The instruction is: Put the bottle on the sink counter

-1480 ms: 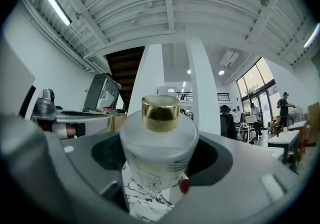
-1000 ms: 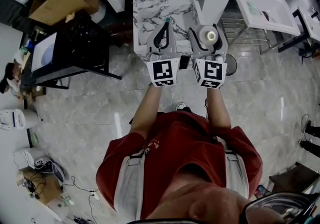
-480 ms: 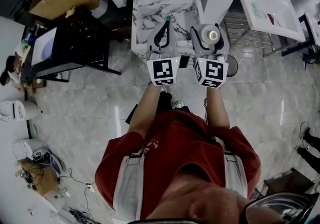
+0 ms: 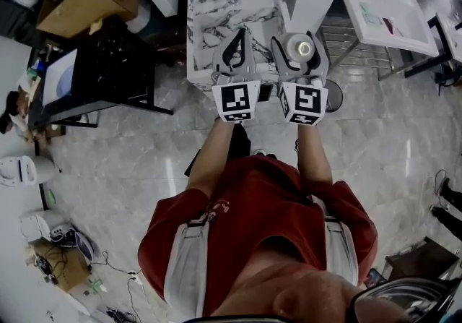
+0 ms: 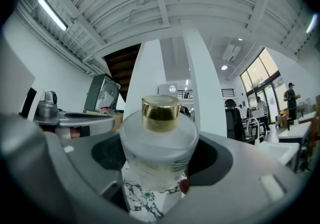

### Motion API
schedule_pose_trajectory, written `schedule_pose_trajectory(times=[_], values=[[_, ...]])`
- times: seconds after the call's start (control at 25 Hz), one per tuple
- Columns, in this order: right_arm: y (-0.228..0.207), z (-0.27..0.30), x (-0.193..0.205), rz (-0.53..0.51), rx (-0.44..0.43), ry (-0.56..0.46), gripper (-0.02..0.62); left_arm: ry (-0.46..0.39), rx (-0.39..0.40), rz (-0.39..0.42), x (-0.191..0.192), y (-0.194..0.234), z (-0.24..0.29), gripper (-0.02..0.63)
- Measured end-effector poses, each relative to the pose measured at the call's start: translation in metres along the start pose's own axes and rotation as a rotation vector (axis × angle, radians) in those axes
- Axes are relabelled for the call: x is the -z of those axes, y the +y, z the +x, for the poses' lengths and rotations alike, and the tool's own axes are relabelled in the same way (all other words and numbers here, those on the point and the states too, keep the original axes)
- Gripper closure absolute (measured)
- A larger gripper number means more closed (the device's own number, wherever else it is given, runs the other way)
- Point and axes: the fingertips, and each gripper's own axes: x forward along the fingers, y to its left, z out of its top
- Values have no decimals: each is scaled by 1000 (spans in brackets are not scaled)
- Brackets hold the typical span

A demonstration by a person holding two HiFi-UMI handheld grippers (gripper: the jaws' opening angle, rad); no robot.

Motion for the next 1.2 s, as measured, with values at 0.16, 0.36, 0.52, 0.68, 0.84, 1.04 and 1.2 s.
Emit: schedule_pose_trajectory(times=[0.16,0.36,0.52,0.68,0.84,1.04,1.2], values=[[-2,15,4,-6,8,0,255,-3,10,3,7,7,15,612],[-1,47,8,-11,12,8,255,2,1,-10,13,31,41,612],[0,76,13,-7,16,17,255,9,8,-4,20,46,62,612],[5,106,16,-11,15,27,255,16,10,-12,26,67,82,612],[11,131,21,-13,19,36,255,23,10,-8,31,86,98,614],[21,163,24,-24,19,52,255,22,13,-33,37,113,117,612],[30,185,25,-35,22,53,255,24,10,-46,44,135,129,612]])
